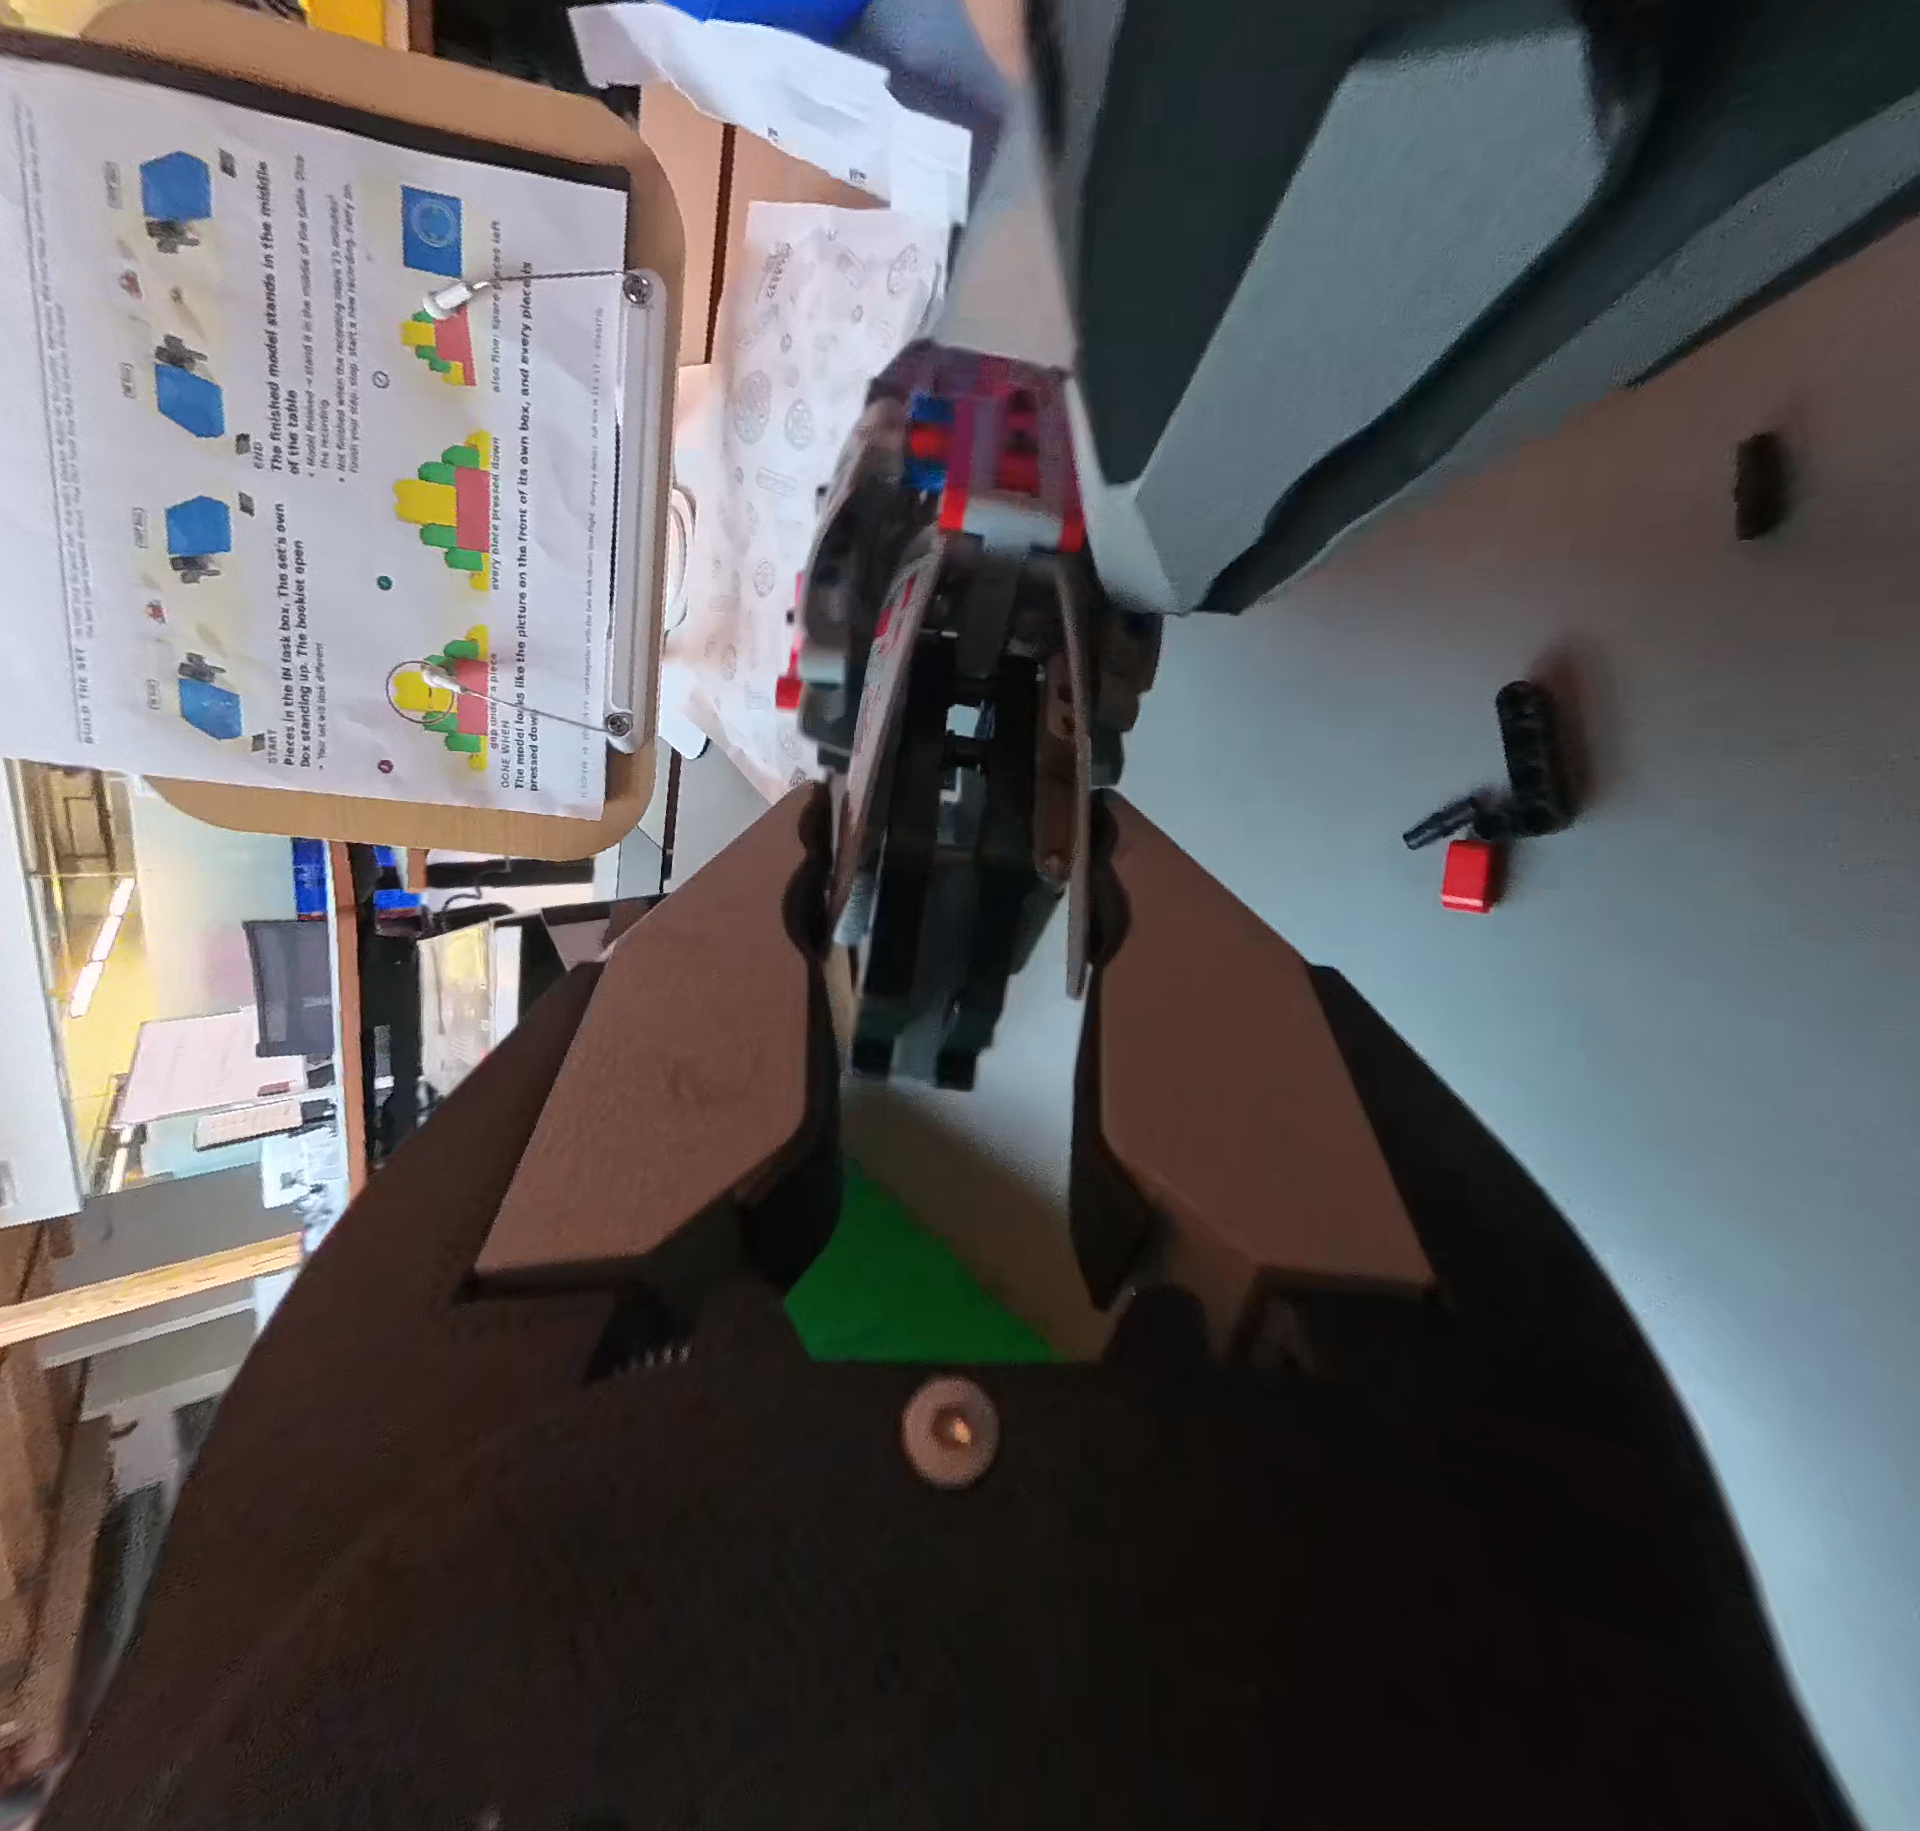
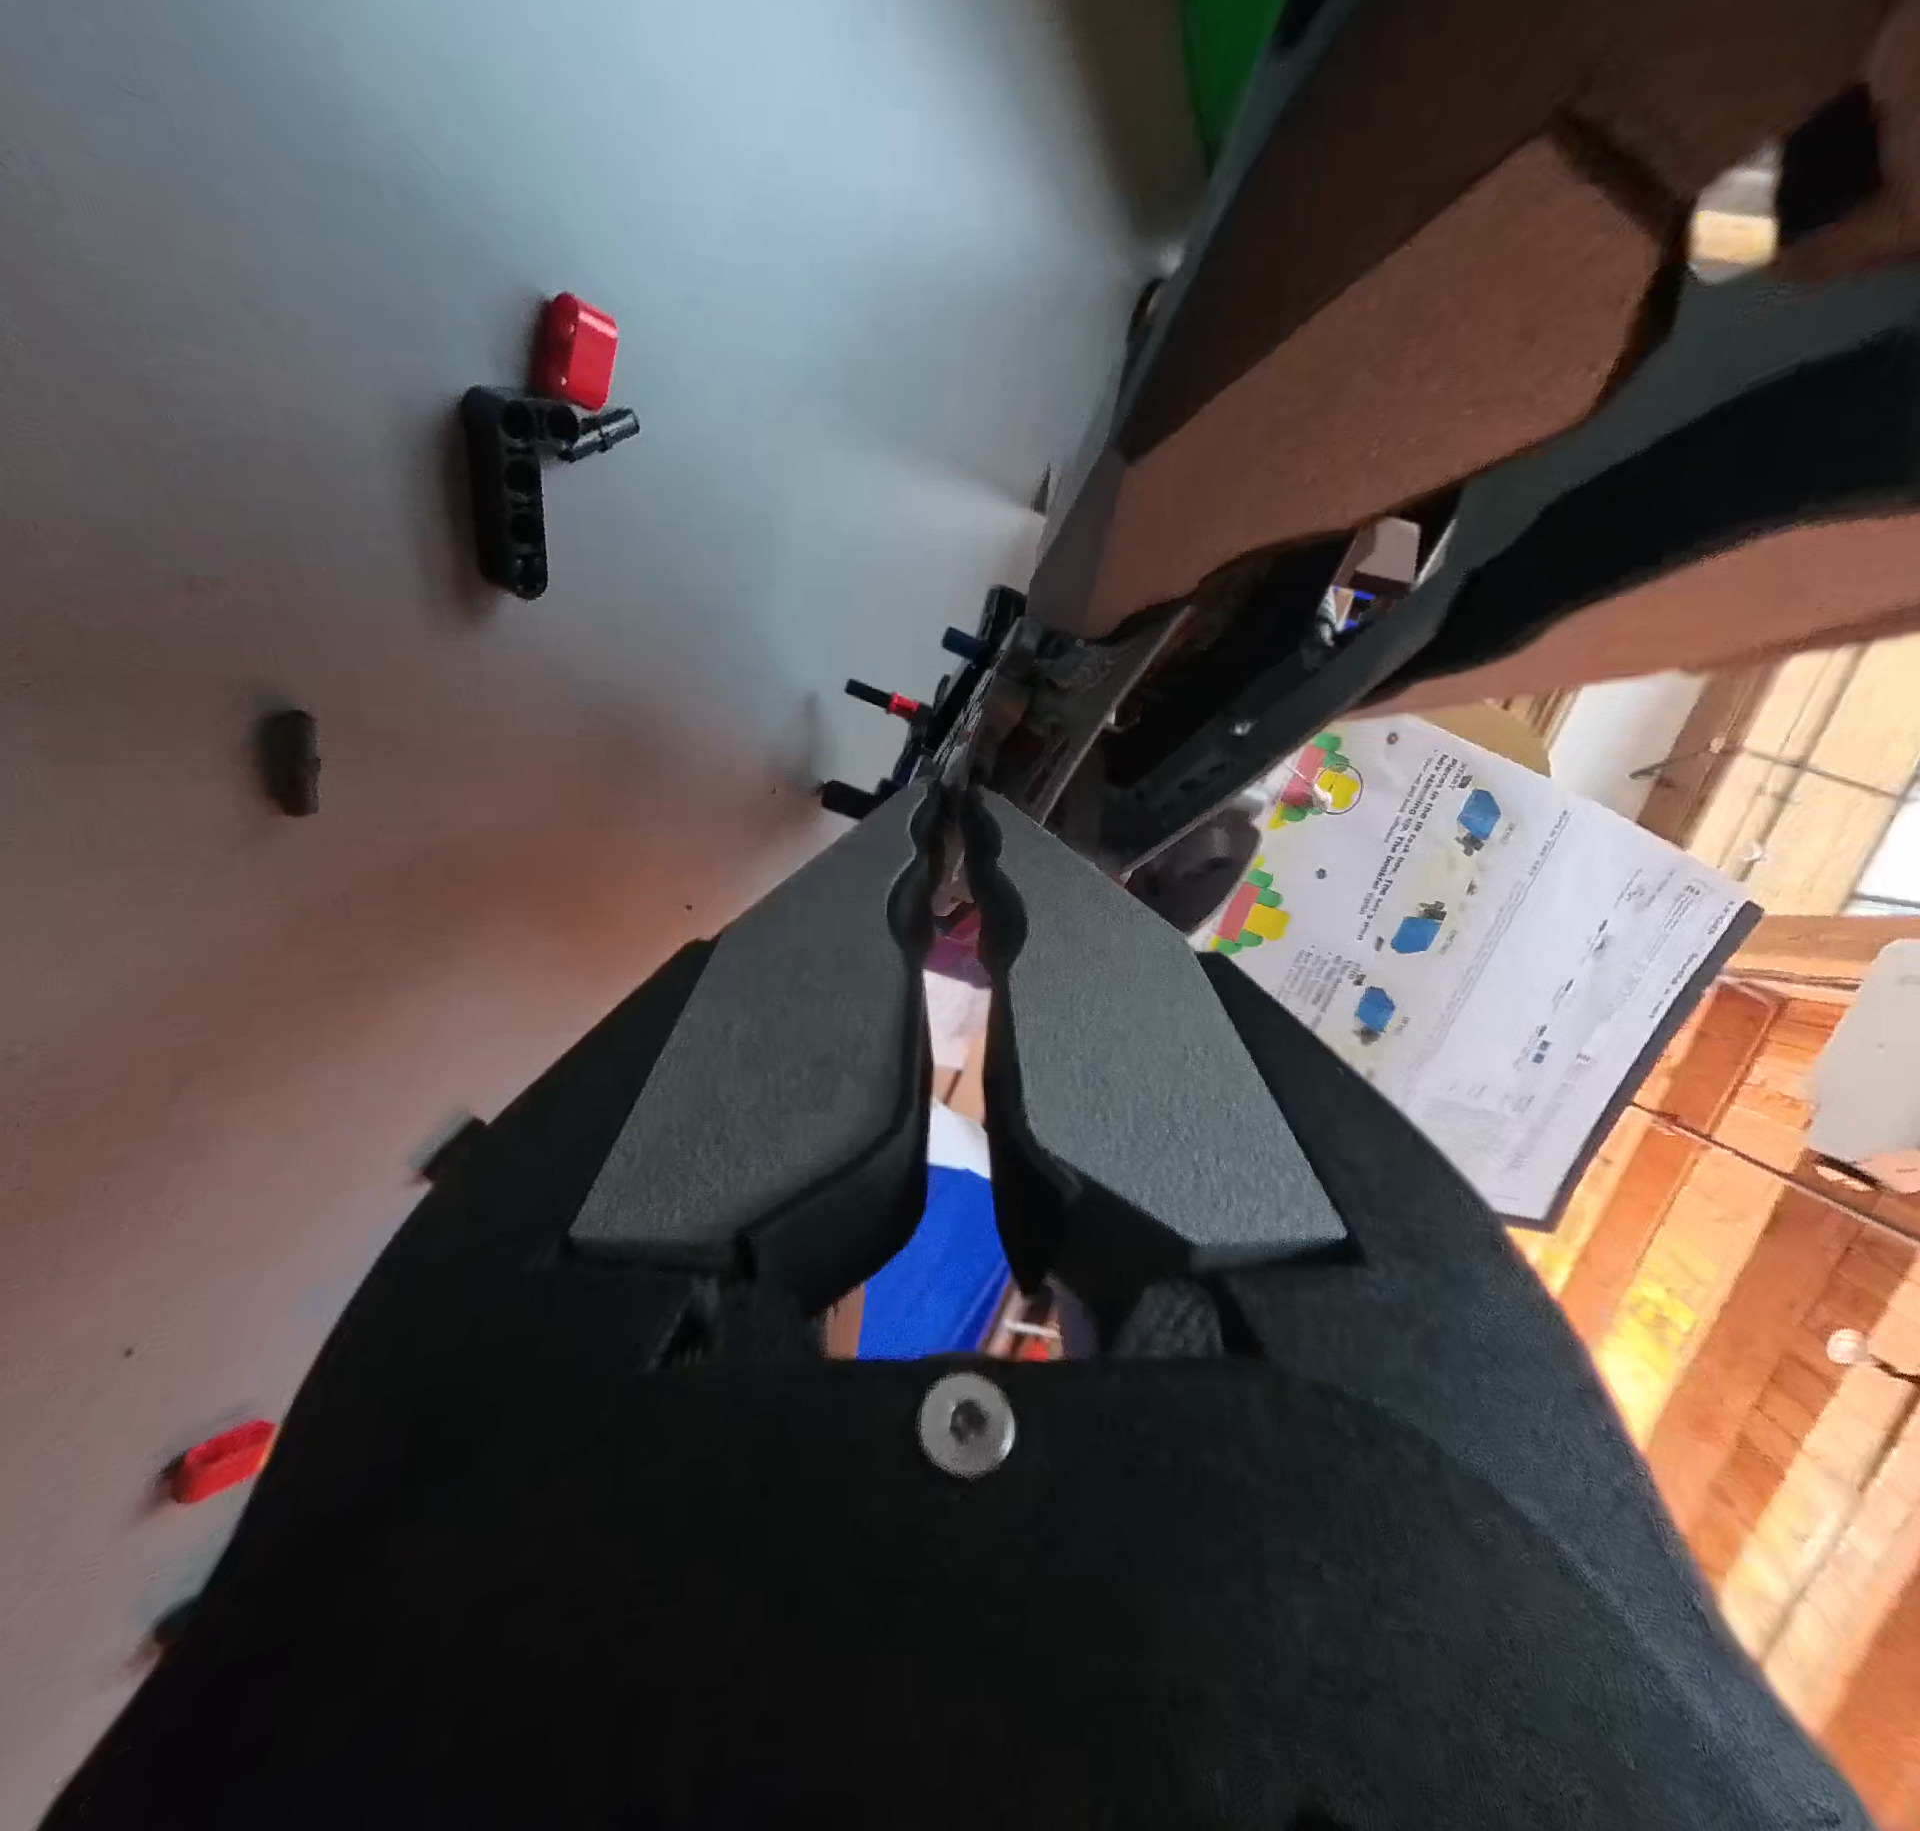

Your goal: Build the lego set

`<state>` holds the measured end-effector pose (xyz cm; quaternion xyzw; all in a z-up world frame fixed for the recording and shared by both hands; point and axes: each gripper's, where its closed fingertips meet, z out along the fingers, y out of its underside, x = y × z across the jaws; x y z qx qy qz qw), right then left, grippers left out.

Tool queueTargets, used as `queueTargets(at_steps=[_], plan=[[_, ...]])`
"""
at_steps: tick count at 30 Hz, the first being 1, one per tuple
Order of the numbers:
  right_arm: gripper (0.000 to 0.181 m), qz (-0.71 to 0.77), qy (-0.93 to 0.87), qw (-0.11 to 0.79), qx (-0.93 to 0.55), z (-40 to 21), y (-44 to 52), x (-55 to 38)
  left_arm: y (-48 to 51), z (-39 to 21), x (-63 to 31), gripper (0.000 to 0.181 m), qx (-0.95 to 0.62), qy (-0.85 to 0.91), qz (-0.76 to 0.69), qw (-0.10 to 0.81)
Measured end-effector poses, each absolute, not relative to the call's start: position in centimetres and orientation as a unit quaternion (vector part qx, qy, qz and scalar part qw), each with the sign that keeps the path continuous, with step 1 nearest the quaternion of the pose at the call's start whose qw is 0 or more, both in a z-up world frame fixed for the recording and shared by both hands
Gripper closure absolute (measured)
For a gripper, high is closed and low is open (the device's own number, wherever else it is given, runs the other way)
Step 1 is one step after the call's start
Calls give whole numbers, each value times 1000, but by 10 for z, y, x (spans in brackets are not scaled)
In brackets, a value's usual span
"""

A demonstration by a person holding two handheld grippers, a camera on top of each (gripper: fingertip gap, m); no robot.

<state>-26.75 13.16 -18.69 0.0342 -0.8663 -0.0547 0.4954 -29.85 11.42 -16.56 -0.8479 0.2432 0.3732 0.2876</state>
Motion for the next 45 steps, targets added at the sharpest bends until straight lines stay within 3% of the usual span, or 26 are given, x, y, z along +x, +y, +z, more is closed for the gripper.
queueTargets(at_steps=[7,13,21,28,36,38,43,45], plan=[[181,62,-871,485,-47,-180,139,-268,107,-147,-317,125,-843,189,319,390],[181,284,-823,458,-180,-142,152,-274,111,-133,-332,126,-828,63,159,534],[181,530,-698,360,-319,-125,186,-277,134,-156,-324,132,-830,23,70,552],[181,528,-713,264,-378,-139,204,-319,178,-185,-312,132,-841,-3,14,541],[181,567,-692,280,-347,-113,189,-331,185,-152,-339,133,-790,-65,-74,606],[181,597,-671,268,-349,-117,187,-329,181,-143,-338,162,-765,-65,-124,629],[181,617,-662,251,-344,-126,183,-321,171,-134,-342,167,-734,-71,-218,639],[181,619,-664,247,-340,-127,183,-319,170,-137,-337,158,-743,-52,-237,623]])
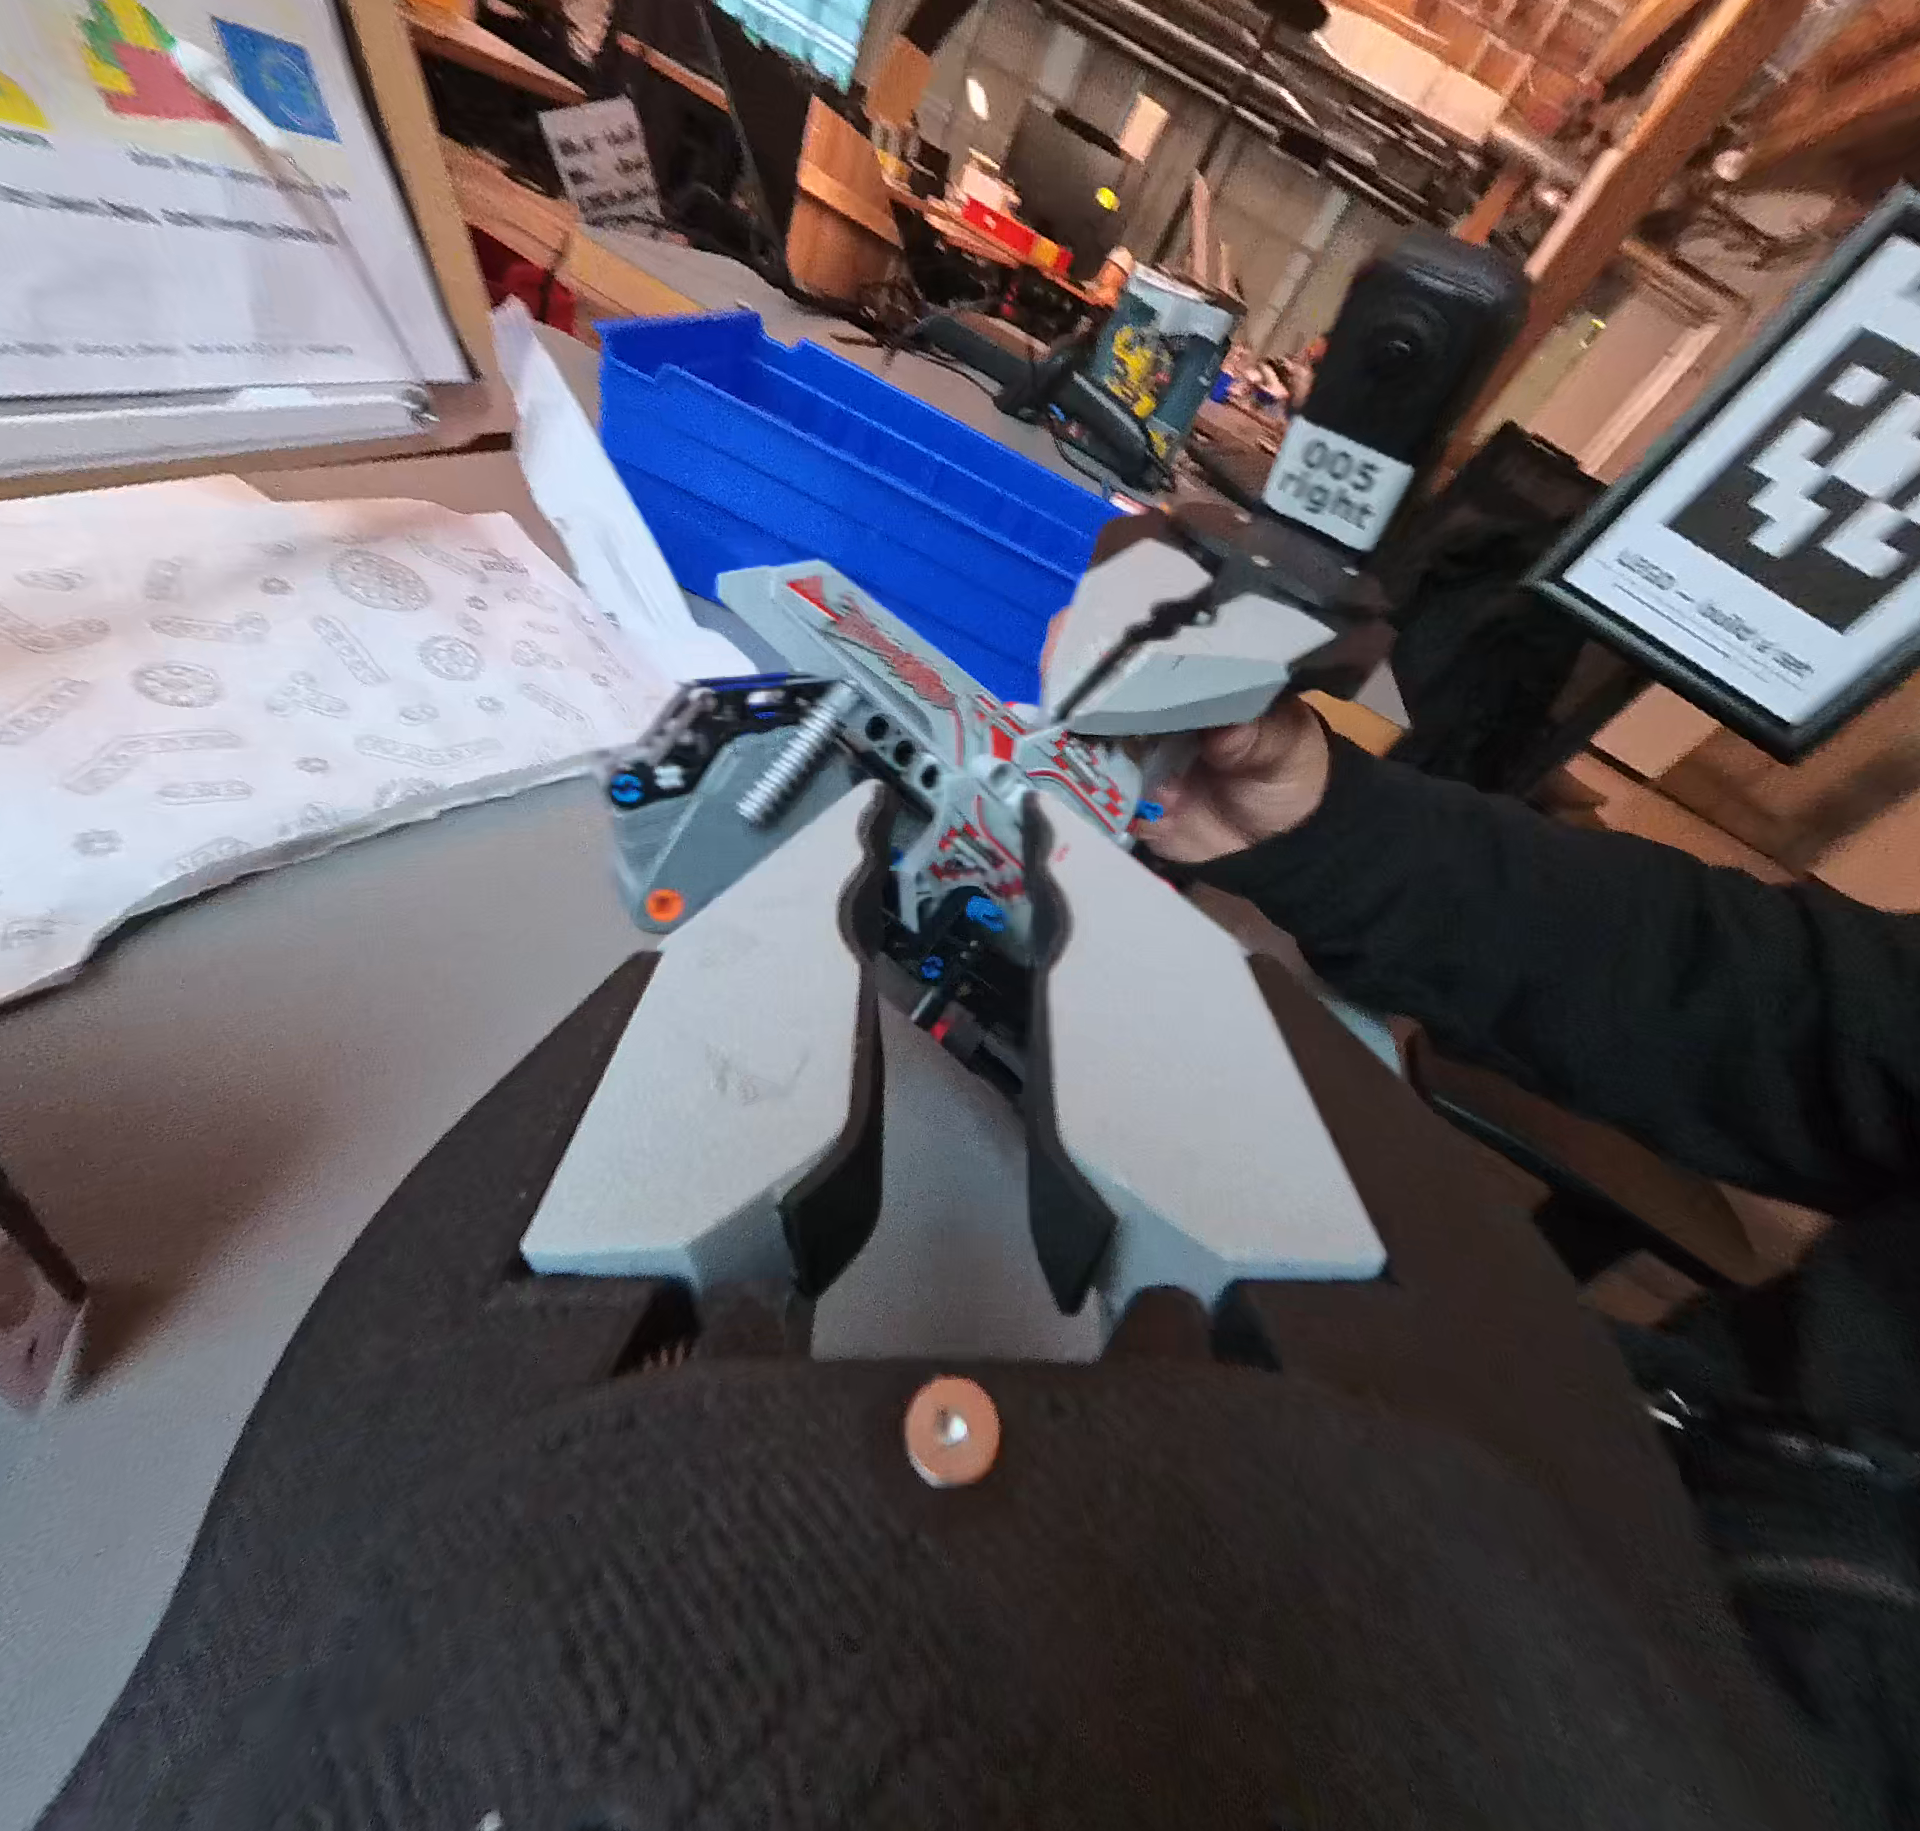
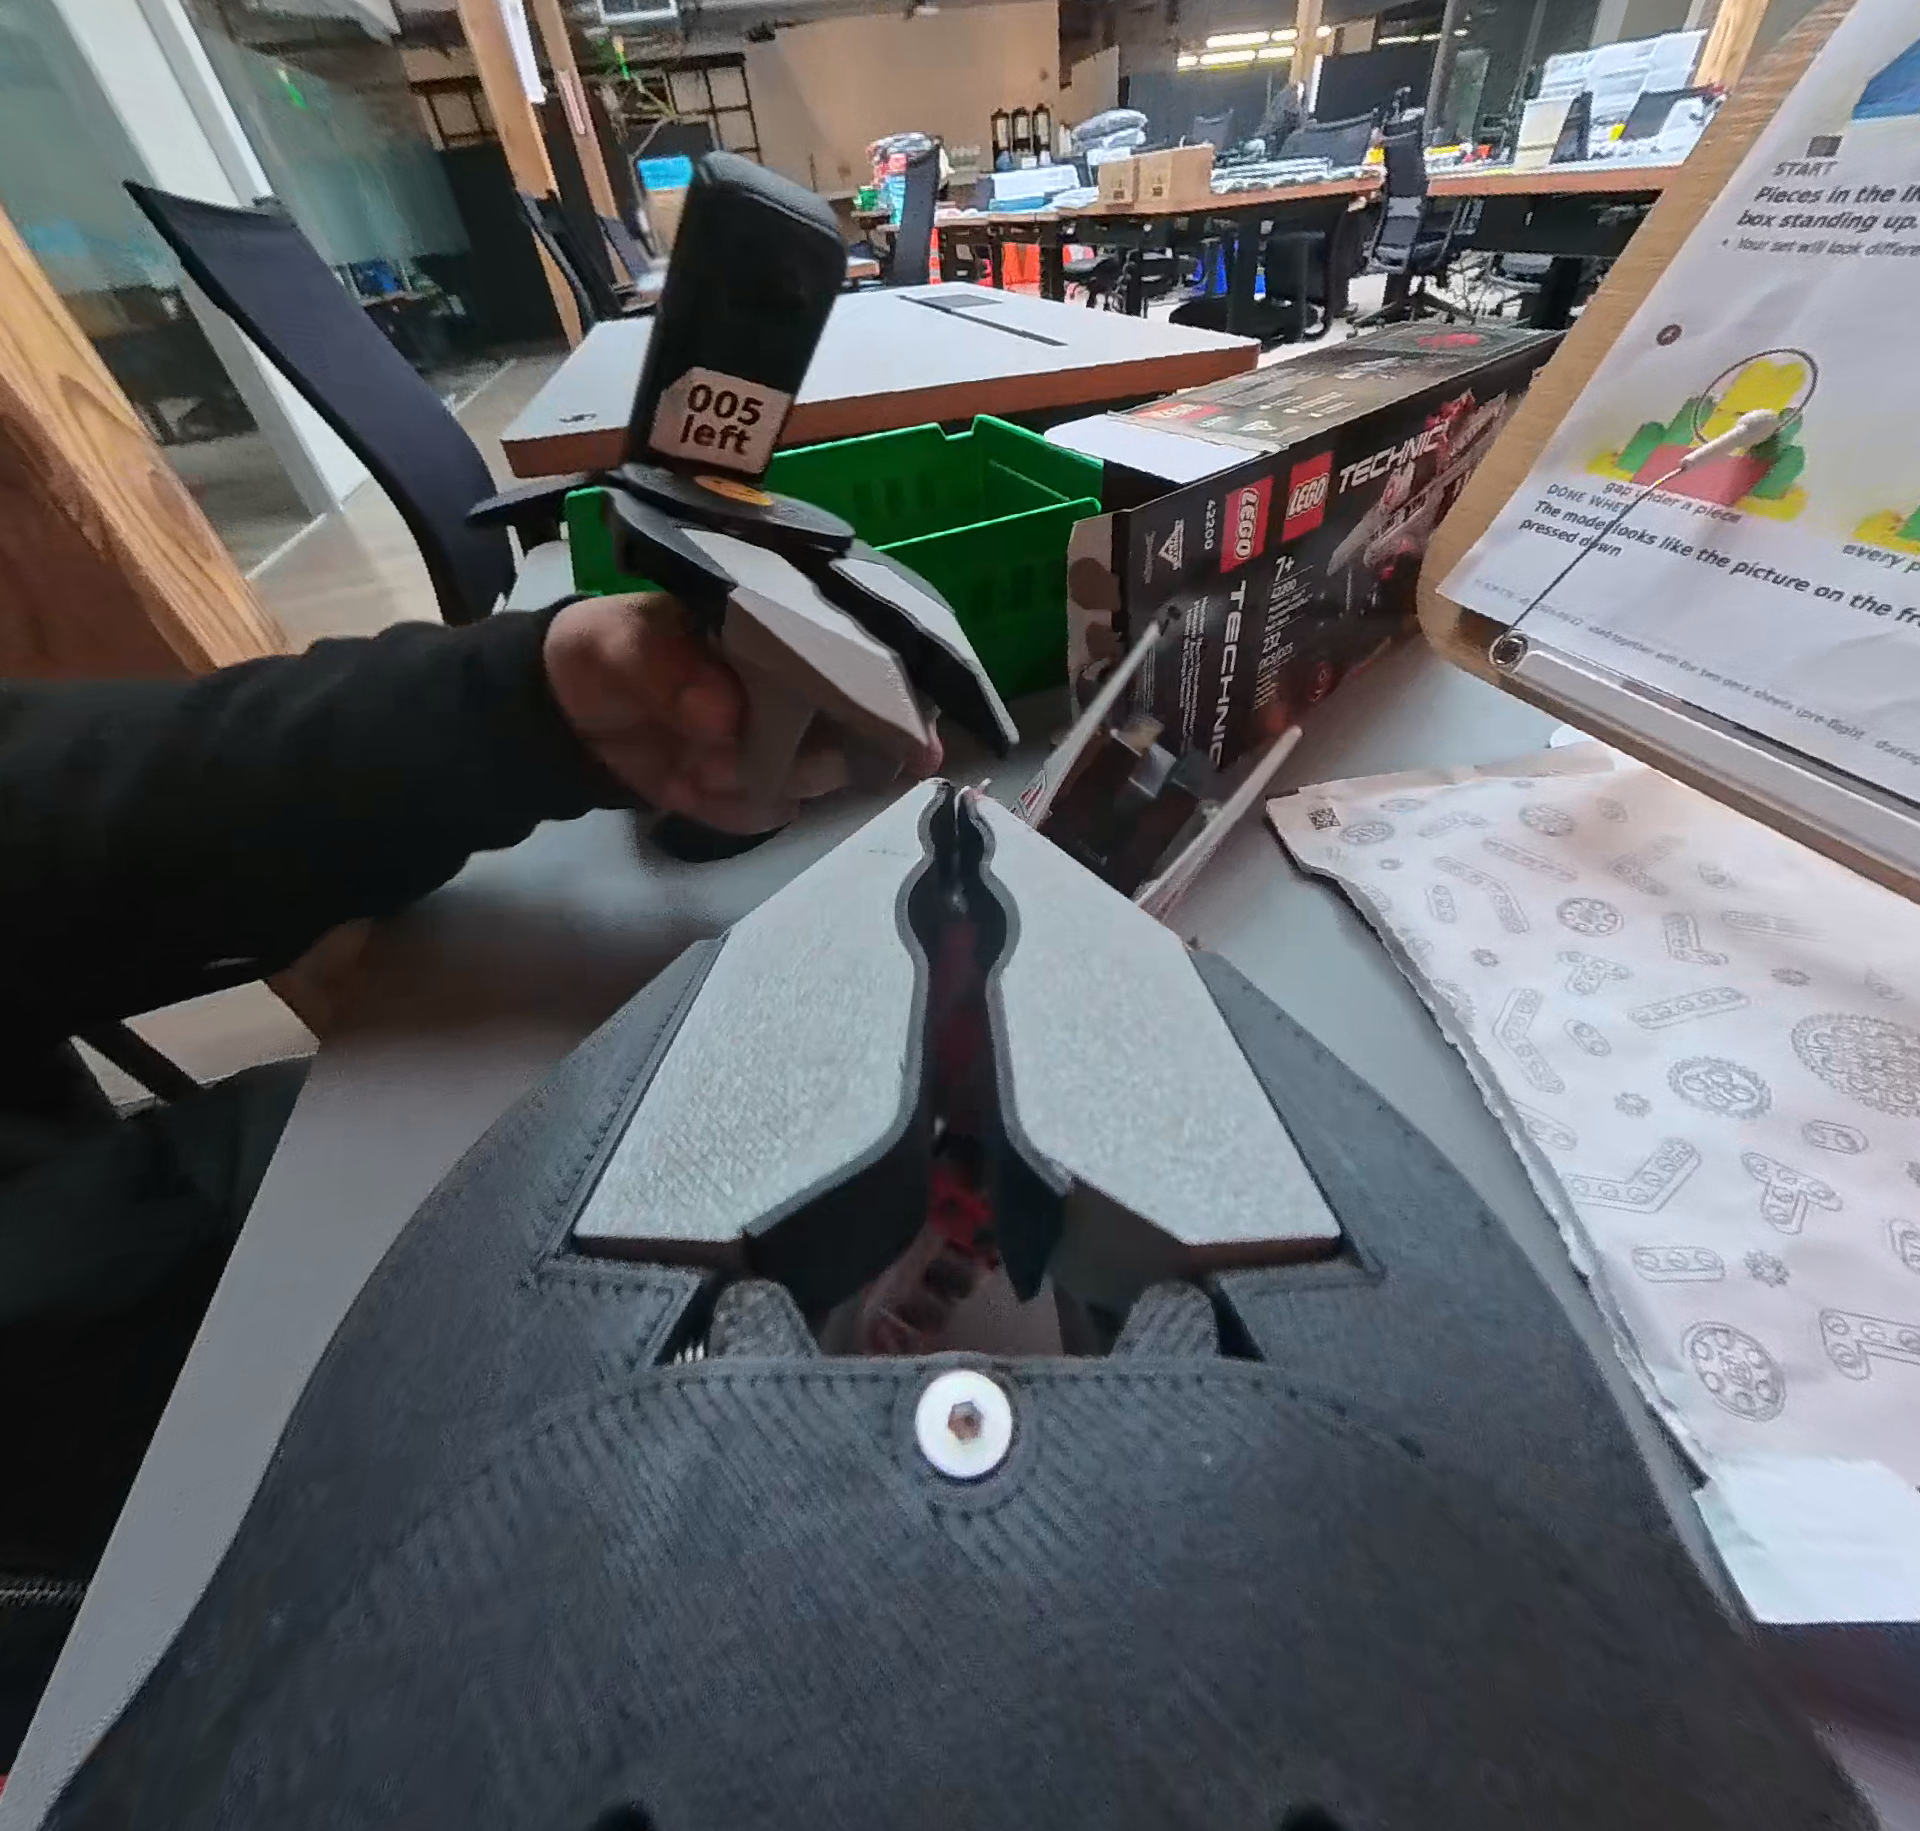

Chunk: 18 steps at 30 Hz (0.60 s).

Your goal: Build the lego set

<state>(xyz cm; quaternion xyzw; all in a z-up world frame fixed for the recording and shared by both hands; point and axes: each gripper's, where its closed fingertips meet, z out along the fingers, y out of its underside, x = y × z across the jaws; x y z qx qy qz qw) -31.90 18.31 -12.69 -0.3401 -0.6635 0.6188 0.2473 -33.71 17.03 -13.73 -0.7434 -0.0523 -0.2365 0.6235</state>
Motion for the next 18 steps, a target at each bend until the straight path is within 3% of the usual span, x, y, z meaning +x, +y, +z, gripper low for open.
queueTargets(at_steps=[3,5,7,12,15,18], plan=[[181,628,-658,243,-337,-127,183,-318,173,-143,-323,151,-756,-16,-265,598],[181,660,-633,239,-326,-114,182,-316,178,-153,-327,154,-774,-2,-233,589],[181,662,-629,243,-326,-108,186,-317,181,-162,-330,168,-787,7,-228,573],[181,625,-648,230,-369,-122,197,-321,185,-176,-345,167,-811,-27,-199,549],[181,595,-663,238,-386,-130,201,-315,181,-177,-351,153,-815,-63,-165,551],[154,541,-698,227,-410,-147,198,-302,170,-179,-356,135,-823,-105,-127,544]])
